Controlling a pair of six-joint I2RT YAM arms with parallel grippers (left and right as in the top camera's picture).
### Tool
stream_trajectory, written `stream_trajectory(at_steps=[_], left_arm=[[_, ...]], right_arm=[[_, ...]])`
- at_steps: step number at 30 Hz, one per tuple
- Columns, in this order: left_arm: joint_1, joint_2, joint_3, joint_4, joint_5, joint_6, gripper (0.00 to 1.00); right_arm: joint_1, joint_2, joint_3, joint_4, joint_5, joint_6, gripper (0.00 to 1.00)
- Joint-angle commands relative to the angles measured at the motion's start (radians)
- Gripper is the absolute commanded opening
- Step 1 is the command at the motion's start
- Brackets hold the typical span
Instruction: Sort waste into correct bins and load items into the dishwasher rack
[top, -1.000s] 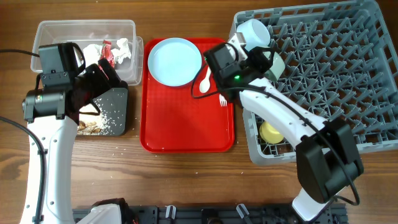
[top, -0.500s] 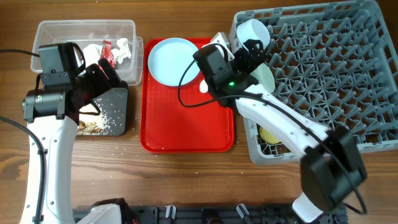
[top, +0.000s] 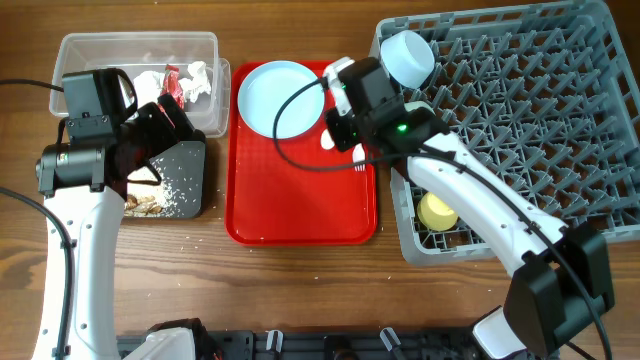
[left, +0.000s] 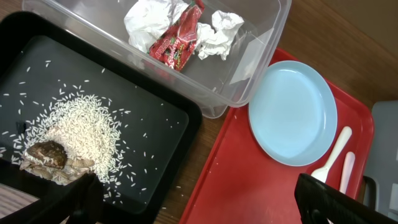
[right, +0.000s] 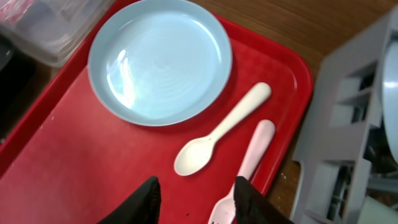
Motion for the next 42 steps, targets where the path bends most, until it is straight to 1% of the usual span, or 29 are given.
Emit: stream_trajectory(at_steps=[1,3,5,6,7,8,10,14,17,19,20,23,28,36,42], left_arm=[[0.007,-0.001,0.011,0.002,-0.01,0.005,1.0],[0.007,-0.001,0.011,0.002,-0.01,0.005,1.0],[0.007,0.0,0.011,0.002,-0.01,0.005,1.0],[0.007,-0.001,0.011,0.003,-0.01,0.005,1.0],[0.007,0.0,0.011,0.002,-0.01,0.005,1.0],[0.007,-0.001,0.011,0.002,-0.01,0.005,1.0],[0.007,0.0,0.011,0.002,-0.01,0.005,1.0],[0.007,-0.001,0.011,0.002,-0.01,0.005,1.0],[0.007,0.0,0.011,0.002,-0.01,0.005,1.0],[0.007,0.0,0.011,0.002,-0.01,0.005,1.0],[0.007,0.0,0.011,0.002,-0.01,0.005,1.0],[0.007,0.0,0.011,0.002,-0.01,0.005,1.0],[0.007,0.0,0.011,0.002,-0.01,0.005,1.0],[0.007,0.0,0.011,0.002,-0.01,0.005,1.0],[0.007,0.0,0.011,0.002,-0.01,0.005,1.0]], right_arm=[[-0.041,0.027,0.003,-0.006,-0.031,0.096,0.37],[-0.053,0.032,0.003,-0.014,-0.026,0.094,0.34],[-0.059,0.037,0.003,-0.053,-0.024,0.069,0.27],[-0.059,0.037,0.003,-0.087,-0.023,0.067,0.22],[-0.059,0.037,0.003,-0.116,-0.024,0.067,0.2],[-0.059,0.033,0.003,-0.166,-0.027,0.067,0.14],[-0.059,0.018,0.003,-0.27,-0.027,0.076,0.11],[-0.062,-0.029,0.003,-0.408,0.007,0.105,0.09],[-0.062,-0.055,0.003,-0.523,0.122,0.163,0.09],[-0.062,-0.055,0.002,-0.584,0.198,0.203,0.06],[-0.062,-0.055,0.002,-0.596,0.208,0.207,0.04],[-0.062,-0.055,0.002,-0.632,0.211,0.215,0.04],[-0.062,-0.055,0.002,-0.738,0.27,0.292,0.04],[-0.062,-0.055,-0.02,-0.744,0.243,0.303,0.04],[-0.062,-0.055,-0.084,-0.682,0.159,0.276,0.04]])
